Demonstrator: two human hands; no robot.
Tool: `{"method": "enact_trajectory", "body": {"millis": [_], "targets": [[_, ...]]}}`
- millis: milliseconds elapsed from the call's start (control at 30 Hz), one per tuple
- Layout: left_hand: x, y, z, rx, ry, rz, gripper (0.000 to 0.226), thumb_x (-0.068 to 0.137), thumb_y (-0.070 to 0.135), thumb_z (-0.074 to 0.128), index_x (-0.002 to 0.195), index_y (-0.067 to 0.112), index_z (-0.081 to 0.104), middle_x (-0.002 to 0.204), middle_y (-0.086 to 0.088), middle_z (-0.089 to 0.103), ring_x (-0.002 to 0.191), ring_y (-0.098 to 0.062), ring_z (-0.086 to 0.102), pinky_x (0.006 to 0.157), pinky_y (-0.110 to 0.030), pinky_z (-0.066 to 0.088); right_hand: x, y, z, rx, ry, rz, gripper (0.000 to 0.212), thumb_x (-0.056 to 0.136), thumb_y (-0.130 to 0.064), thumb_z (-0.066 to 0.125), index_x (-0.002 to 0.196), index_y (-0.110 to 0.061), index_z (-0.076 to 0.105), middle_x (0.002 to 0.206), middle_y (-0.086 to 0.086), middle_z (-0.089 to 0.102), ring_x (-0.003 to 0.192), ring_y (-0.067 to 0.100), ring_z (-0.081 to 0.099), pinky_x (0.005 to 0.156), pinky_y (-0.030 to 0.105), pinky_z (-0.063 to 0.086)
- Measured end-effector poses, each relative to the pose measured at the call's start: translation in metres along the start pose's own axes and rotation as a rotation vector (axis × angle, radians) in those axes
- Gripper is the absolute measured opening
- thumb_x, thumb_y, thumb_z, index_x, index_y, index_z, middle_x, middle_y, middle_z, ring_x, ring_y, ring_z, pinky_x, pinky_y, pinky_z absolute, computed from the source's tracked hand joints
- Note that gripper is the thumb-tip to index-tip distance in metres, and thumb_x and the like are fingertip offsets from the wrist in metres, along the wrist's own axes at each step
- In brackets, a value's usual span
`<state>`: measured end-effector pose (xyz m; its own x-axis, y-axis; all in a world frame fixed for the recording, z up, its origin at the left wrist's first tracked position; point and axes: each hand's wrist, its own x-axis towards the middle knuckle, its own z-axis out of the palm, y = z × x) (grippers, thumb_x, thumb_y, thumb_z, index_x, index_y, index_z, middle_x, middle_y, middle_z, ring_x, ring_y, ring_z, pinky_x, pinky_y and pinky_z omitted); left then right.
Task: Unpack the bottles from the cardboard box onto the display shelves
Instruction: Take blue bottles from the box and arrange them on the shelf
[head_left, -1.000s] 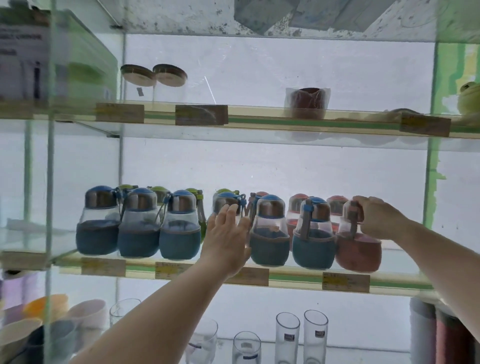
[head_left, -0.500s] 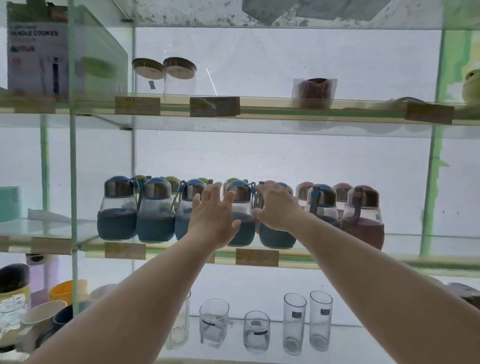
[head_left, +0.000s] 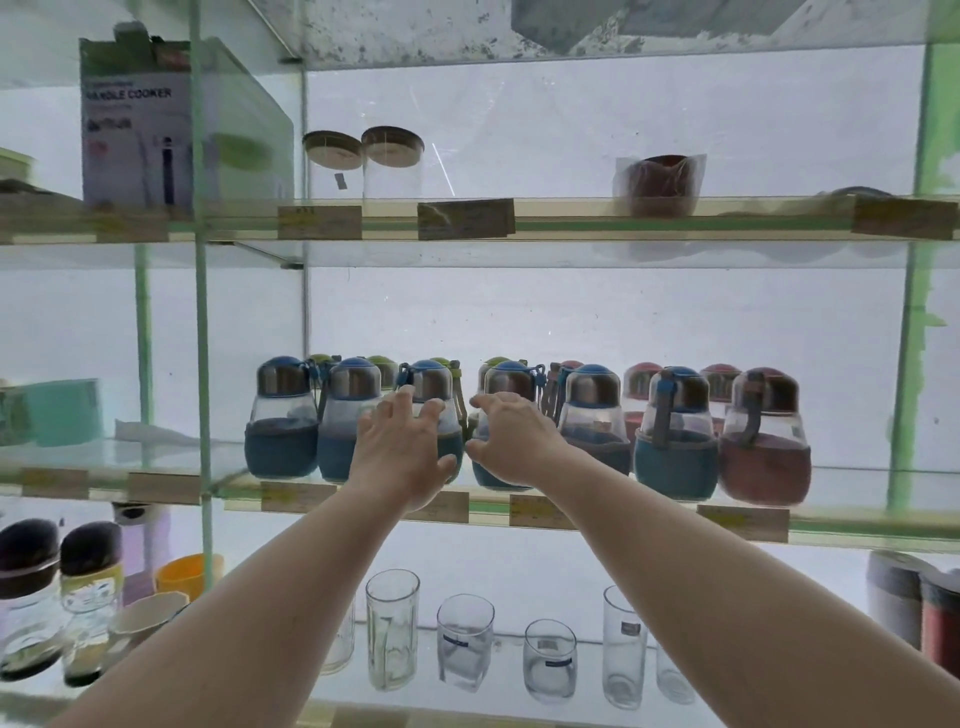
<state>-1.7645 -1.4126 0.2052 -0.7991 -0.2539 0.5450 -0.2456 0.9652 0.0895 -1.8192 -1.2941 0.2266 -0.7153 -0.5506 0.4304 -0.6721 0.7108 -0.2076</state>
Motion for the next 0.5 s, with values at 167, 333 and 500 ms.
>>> {"method": "enact_trajectory", "body": {"millis": [167,333,500], "targets": [[-0.002,-0.015,-0.004,0.023,-0.014,-0.033,0.066,0.092,0.045,0.051,0.147,0.023,0.021,0.155,-0.008,0.01,0.144,-0.027,0.01,0.116,-0.043,0.013,0.005,-0.016,0.012,0.017,-0.032,-0.017,0.06,0.093,-0.03,0.052,0.147,-0.02,0.029,0.15,0.006,0.033,0.139,0.025,0.028,0.113,0.048,0.026],[-0.006,-0.032,-0.005,0.031,-0.028,-0.069,0.066,0.091,0.044,0.052,0.147,0.023,0.022,0.153,-0.007,0.014,0.143,-0.025,0.015,0.116,-0.042,0.014,0.006,-0.025,0.021,0.052,-0.044,-0.02,0.059,0.093,-0.027,0.053,0.146,-0.019,0.029,0.147,0.007,0.034,0.134,0.026,0.033,0.111,0.047,0.029],[-0.002,-0.043,0.001,0.04,-0.083,-0.099,0.066,0.092,0.044,0.05,0.148,0.023,0.02,0.152,-0.005,0.02,0.141,-0.025,0.019,0.117,-0.044,0.016,0.01,-0.028,0.025,0.054,-0.053,-0.025,0.057,0.092,-0.027,0.053,0.144,-0.019,0.03,0.143,0.007,0.037,0.132,0.026,0.034,0.109,0.046,0.029]]}}
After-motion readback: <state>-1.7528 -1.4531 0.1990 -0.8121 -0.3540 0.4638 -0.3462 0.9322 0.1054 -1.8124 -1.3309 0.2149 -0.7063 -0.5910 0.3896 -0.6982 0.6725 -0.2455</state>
